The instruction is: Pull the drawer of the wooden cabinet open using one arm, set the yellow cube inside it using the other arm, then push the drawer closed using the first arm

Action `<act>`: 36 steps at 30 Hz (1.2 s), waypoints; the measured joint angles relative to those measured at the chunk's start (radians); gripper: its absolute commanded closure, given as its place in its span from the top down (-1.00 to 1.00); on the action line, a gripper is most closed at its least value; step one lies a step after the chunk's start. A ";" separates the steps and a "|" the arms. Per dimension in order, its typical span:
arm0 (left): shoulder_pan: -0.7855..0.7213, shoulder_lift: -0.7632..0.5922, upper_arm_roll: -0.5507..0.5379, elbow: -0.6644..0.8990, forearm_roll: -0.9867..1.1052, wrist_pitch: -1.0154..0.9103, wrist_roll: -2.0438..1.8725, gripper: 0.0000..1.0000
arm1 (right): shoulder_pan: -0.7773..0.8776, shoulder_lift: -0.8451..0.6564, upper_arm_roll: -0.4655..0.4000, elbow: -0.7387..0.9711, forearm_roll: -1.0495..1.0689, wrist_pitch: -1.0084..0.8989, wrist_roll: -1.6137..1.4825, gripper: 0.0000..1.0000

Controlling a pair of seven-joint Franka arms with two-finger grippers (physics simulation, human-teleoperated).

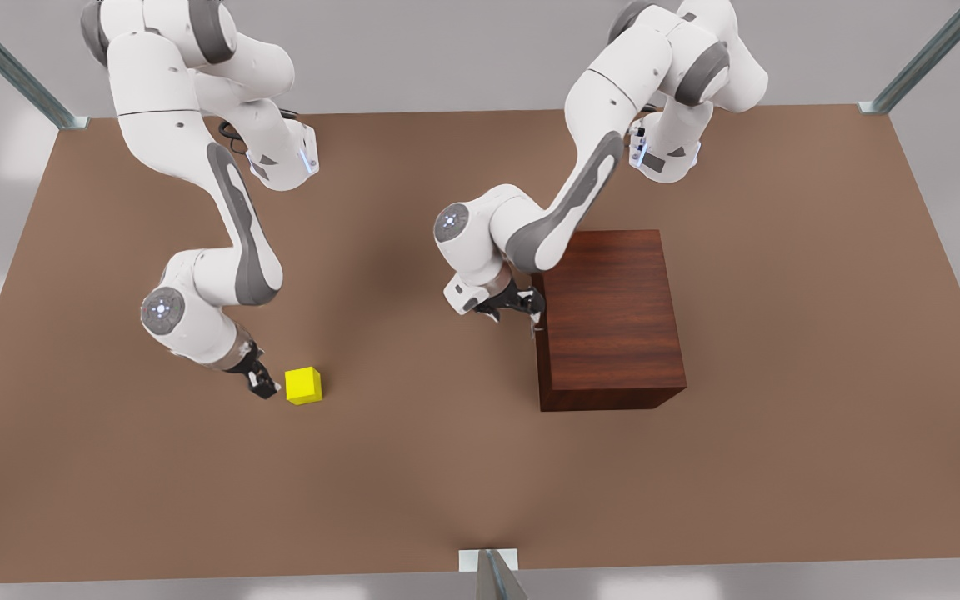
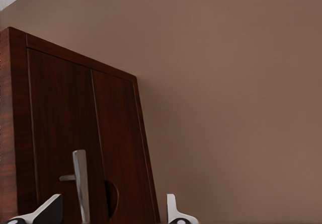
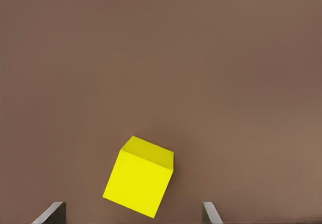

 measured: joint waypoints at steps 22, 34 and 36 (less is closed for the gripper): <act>-0.027 0.057 -0.005 0.050 -0.039 0.023 -0.173 1.00 | 0.180 0.133 -0.100 0.022 0.035 0.060 0.388 1.00; -0.043 0.090 -0.005 0.124 -0.041 0.063 -0.230 1.00 | 0.188 0.211 -0.104 0.062 0.047 0.074 0.468 1.00; -0.049 0.102 -0.005 0.136 -0.040 0.065 -0.238 1.00 | 0.189 0.216 -0.104 0.061 0.047 0.079 0.477 1.00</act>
